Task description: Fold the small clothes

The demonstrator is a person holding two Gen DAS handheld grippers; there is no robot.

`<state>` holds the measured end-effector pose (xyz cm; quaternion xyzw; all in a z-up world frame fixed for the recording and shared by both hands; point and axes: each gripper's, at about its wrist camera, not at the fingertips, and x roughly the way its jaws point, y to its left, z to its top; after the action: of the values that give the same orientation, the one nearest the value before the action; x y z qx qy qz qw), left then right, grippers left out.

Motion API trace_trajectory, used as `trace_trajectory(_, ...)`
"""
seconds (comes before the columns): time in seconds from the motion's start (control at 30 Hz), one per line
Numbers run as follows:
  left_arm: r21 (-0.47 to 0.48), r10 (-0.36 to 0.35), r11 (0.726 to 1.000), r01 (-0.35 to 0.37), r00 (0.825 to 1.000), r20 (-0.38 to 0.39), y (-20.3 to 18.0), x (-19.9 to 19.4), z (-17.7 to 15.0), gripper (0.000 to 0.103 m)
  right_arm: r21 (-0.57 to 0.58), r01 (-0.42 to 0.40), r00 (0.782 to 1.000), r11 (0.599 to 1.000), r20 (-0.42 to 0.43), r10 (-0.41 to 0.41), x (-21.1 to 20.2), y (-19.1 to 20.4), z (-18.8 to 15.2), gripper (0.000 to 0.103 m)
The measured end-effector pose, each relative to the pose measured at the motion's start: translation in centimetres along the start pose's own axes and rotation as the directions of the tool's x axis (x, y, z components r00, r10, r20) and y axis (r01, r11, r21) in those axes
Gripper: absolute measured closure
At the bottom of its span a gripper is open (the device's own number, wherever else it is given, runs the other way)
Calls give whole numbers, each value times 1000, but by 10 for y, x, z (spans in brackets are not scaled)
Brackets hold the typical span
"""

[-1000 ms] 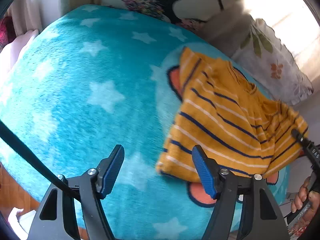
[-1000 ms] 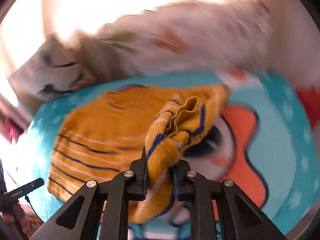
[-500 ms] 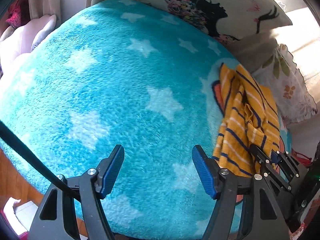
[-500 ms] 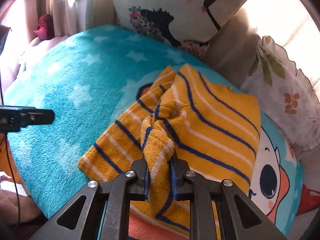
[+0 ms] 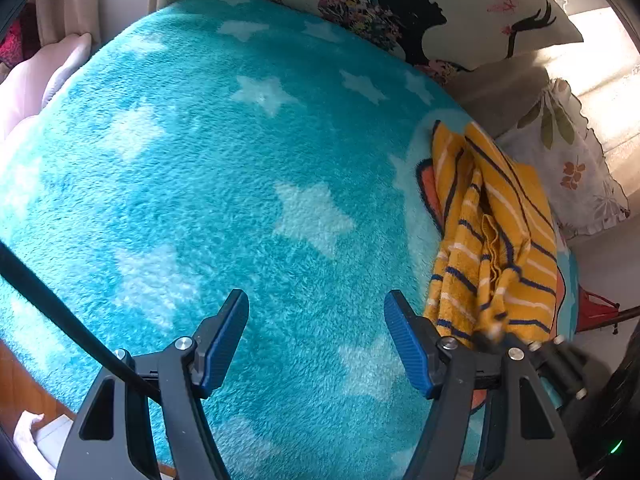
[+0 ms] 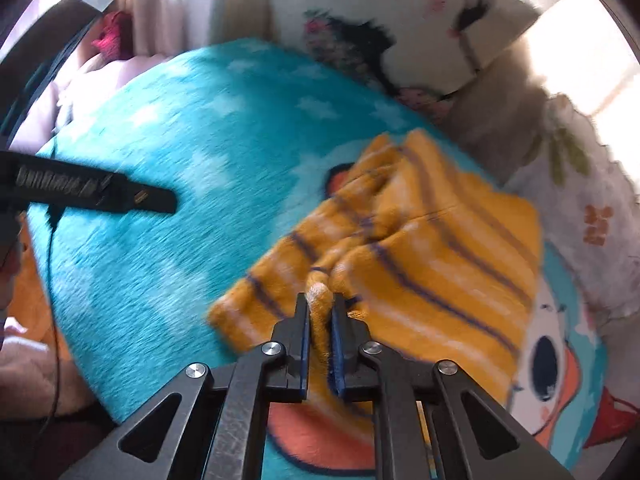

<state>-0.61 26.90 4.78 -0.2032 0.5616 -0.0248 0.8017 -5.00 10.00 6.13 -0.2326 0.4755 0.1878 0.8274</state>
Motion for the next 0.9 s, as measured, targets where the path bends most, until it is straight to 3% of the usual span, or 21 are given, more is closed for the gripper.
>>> trace_trajectory(0.1, 1, -3, 1000, 3, 1000, -5, 1, 3, 3, 34, 7, 14, 1000, 1000, -3, -14, 3, 3, -3, 92)
trace_trajectory(0.2, -4, 1, 1000, -1, 1000, 5, 5, 2, 6, 34, 135, -120, 993, 984, 18, 118, -17, -27, -2, 88)
trace_trajectory(0.3, -20, 4, 1000, -4, 1000, 12, 12, 1, 8, 34, 264, -221, 974, 939, 112, 198, -50, -64, -6, 85)
trace_trajectory(0.4, -24, -1, 1000, 2, 1000, 15, 15, 0, 9, 34, 362, -209, 975, 908, 143, 167, -58, -94, -8, 81)
trace_trajectory(0.53, -10, -13, 1000, 13, 1000, 7, 12, 2, 9, 34, 358, -174, 983, 917, 114, 142, -46, -95, 6, 80)
trace_trajectory(0.57, -9, -15, 1000, 15, 1000, 3, 11, 3, 9, 34, 348, -185, 982, 919, 104, 158, -40, -90, 12, 71)
trace_trajectory(0.6, -9, -19, 1000, 19, 1000, -2, 11, 4, 8, 34, 340, -197, 980, 919, 94, 175, -34, -85, 18, 54)
trace_trajectory(0.67, -11, -22, 1000, 22, 1000, -8, 13, 2, 5, 34, 332, -207, 978, 920, 64, 197, -13, -76, 27, 39)
trace_trajectory(0.7, -13, -22, 1000, 22, 1000, -8, 14, 2, 4, 34, 329, -175, 984, 928, 31, 174, -1, -71, 29, 39)
trace_trajectory(0.73, -15, -22, 1000, 22, 1000, -7, 15, 2, 3, 34, 318, -112, 992, 941, -15, 123, 12, -67, 31, 39)
trace_trajectory(0.77, -16, -21, 1000, 21, 1000, -6, 16, 1, 3, 34, 300, -60, 996, 952, -48, 78, 23, -63, 31, 49)
trace_trajectory(0.8, -19, -20, 1000, 20, 1000, -3, 18, 0, 2, 34, 288, -20, 997, 957, -69, 41, 30, -60, 30, 84)
trace_trajectory(0.9, -39, -10, 999, 10, 1000, 8, 28, -6, -3, 34, 367, -98, 993, 925, -31, 117, 26, -71, 25, 94)
